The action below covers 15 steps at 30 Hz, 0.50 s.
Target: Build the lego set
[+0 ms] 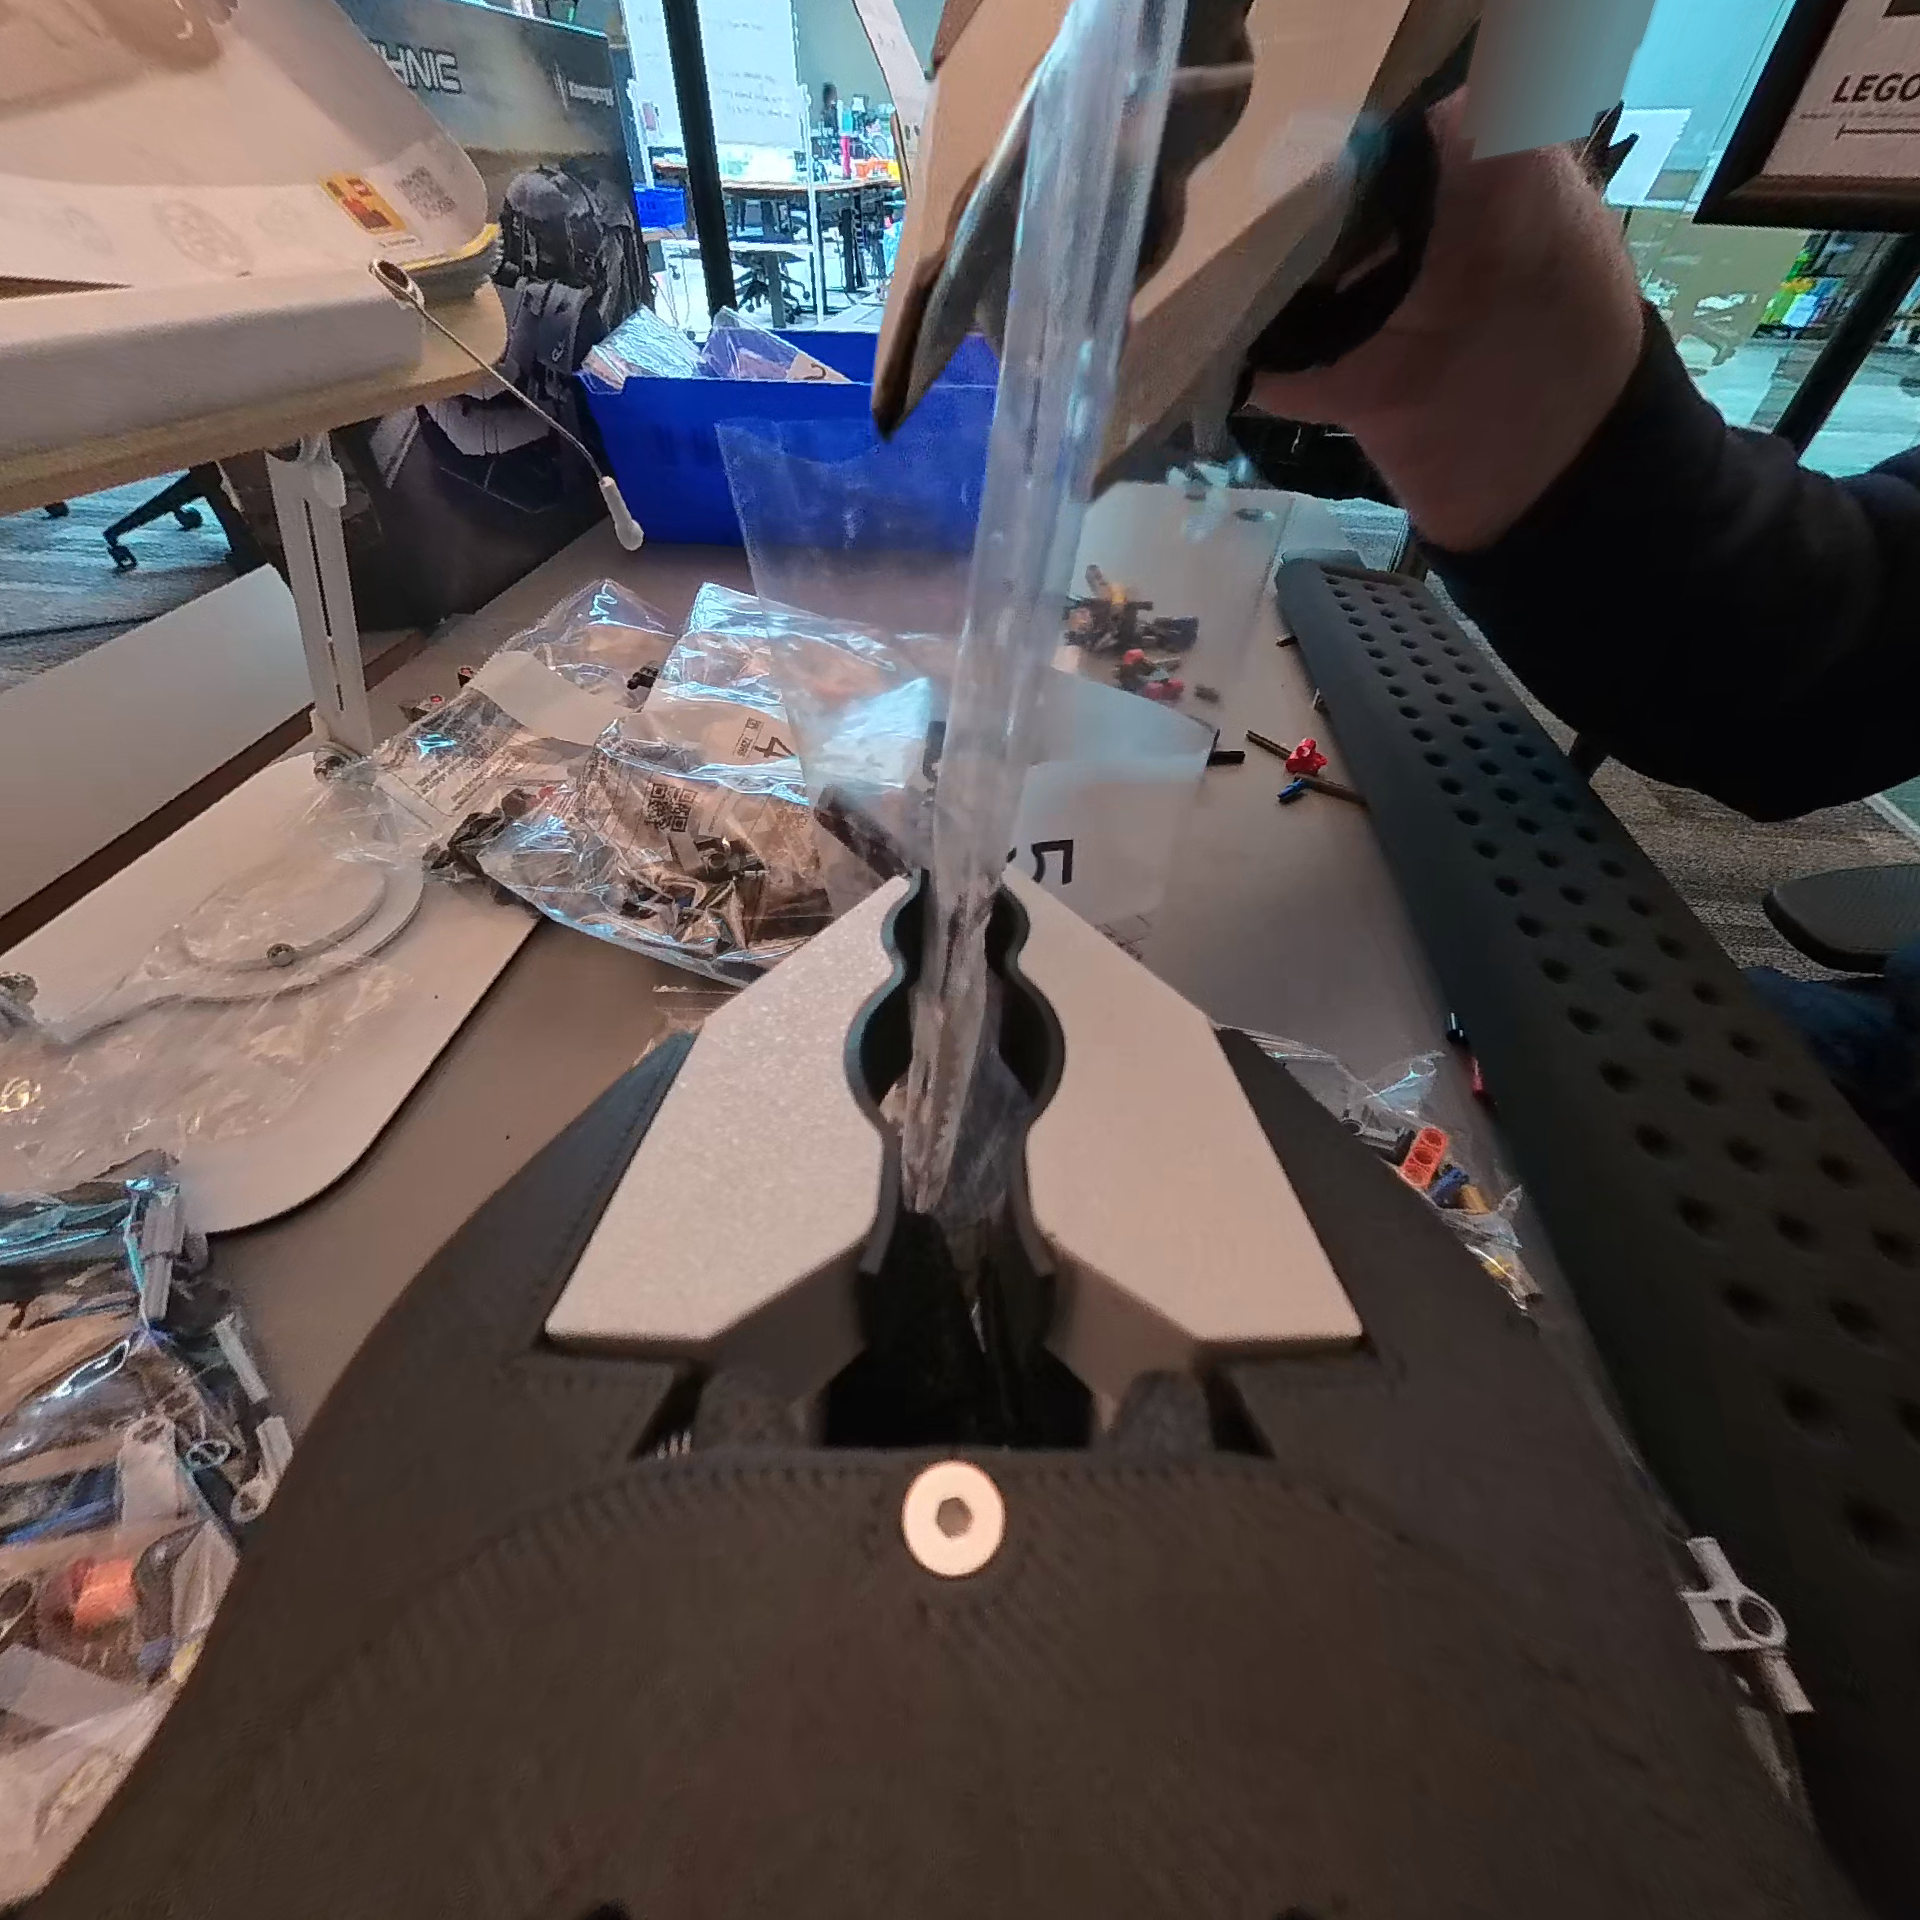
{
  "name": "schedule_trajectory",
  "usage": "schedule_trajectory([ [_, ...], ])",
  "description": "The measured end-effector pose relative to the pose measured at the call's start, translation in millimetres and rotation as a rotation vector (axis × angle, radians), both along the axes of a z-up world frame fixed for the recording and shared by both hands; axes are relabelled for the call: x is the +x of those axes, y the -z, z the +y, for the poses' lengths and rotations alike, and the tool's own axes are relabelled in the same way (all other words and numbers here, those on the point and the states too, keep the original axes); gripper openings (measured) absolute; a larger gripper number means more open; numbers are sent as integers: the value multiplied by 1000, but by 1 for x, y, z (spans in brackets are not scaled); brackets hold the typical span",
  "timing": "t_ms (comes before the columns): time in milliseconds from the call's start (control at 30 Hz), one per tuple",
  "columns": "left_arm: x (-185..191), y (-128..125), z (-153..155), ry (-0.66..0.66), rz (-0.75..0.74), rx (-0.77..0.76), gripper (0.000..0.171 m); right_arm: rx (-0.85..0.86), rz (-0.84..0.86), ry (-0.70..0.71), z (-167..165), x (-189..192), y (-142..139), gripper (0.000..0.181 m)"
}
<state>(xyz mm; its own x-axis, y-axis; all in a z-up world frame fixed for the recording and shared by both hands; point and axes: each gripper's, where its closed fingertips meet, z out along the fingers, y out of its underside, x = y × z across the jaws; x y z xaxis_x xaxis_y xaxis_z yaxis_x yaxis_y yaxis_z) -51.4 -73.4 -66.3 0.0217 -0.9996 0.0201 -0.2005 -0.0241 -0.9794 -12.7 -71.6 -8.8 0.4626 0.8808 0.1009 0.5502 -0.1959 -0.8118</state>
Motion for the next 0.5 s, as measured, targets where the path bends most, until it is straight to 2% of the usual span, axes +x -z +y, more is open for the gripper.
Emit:
schedule_trajectory([
  [133, 0, 0, 0, 0, 0, 0, 9, 16, 3, 25, -8, 22, -7, 33],
  [200, 0, 0, 0, 1, 0, -1, 9, 7, -47, 49, -16, 45, 1, 32],
  [267, 0, 0, 0, 2, 0, -1, 9, -45, -126, 48, -31, 71, 20, 30],
  [400, 1, 0, 0, 3, 1, -4, 9, -213, -322, 71, -68, 129, 81, 31],
  [500, 1, 1, 0, 2, 2, -4, 9, -322, -350, 60, -92, 148, 115, 28],
])
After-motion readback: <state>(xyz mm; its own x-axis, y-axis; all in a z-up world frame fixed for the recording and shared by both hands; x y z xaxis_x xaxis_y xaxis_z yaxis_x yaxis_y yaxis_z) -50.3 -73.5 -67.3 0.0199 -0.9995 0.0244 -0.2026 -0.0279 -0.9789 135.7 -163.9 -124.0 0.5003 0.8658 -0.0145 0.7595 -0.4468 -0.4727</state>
